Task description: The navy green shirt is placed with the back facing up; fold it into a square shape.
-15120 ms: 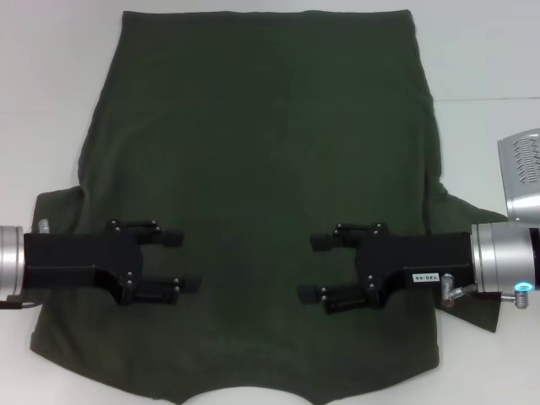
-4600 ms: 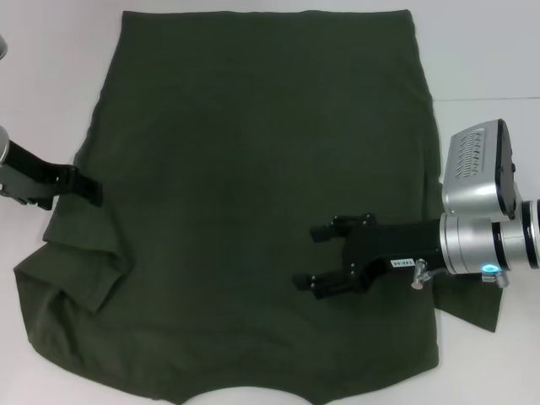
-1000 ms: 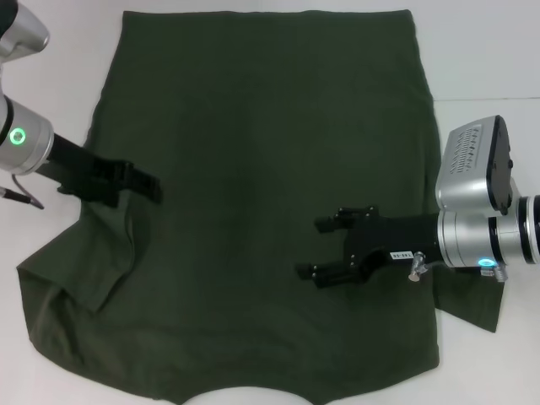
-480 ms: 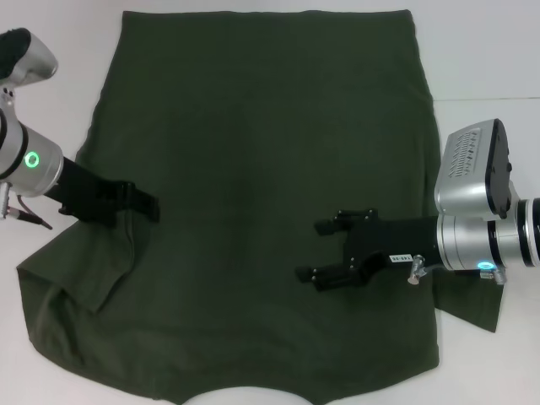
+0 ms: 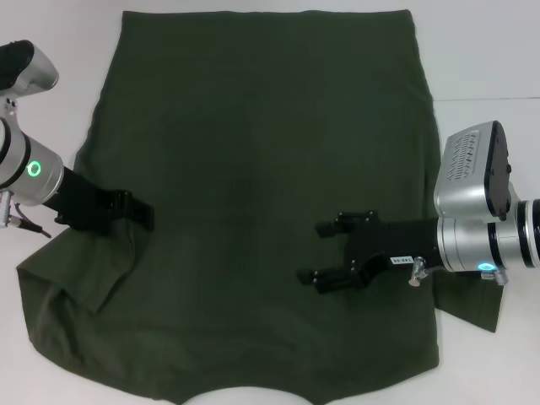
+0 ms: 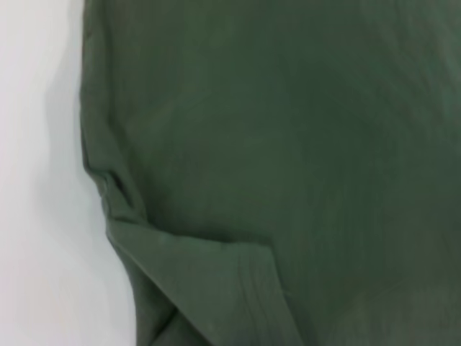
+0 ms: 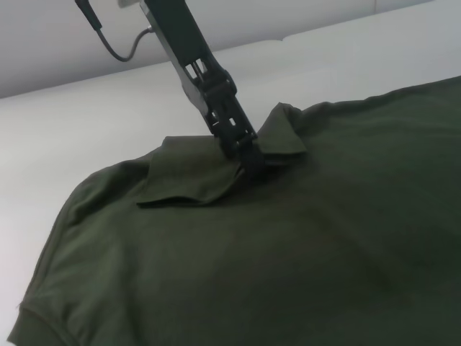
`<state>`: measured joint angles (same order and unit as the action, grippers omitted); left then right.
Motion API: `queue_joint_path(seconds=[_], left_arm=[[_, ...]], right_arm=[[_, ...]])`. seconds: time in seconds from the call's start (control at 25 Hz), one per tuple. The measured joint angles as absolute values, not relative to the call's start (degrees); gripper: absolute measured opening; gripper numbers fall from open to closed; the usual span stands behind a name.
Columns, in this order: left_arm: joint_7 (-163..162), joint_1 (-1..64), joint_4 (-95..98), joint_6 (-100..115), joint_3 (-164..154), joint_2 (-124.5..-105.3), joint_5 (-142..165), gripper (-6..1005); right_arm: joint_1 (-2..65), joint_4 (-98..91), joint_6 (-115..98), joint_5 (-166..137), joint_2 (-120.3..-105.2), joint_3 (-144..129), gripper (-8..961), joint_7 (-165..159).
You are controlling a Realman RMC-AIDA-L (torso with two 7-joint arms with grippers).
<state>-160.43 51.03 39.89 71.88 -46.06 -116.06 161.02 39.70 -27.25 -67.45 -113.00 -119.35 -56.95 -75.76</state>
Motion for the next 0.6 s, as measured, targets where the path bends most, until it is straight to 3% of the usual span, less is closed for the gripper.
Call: queue_joint_path(seconds=[0.6], left_arm=[[-161.45, 50.93, 40.4, 70.33, -46.05, -117.29, 161.94, 792]], right_arm=[[39.63, -27.0, -67.4, -113.03, -119.35, -56.95, 897, -75.07]])
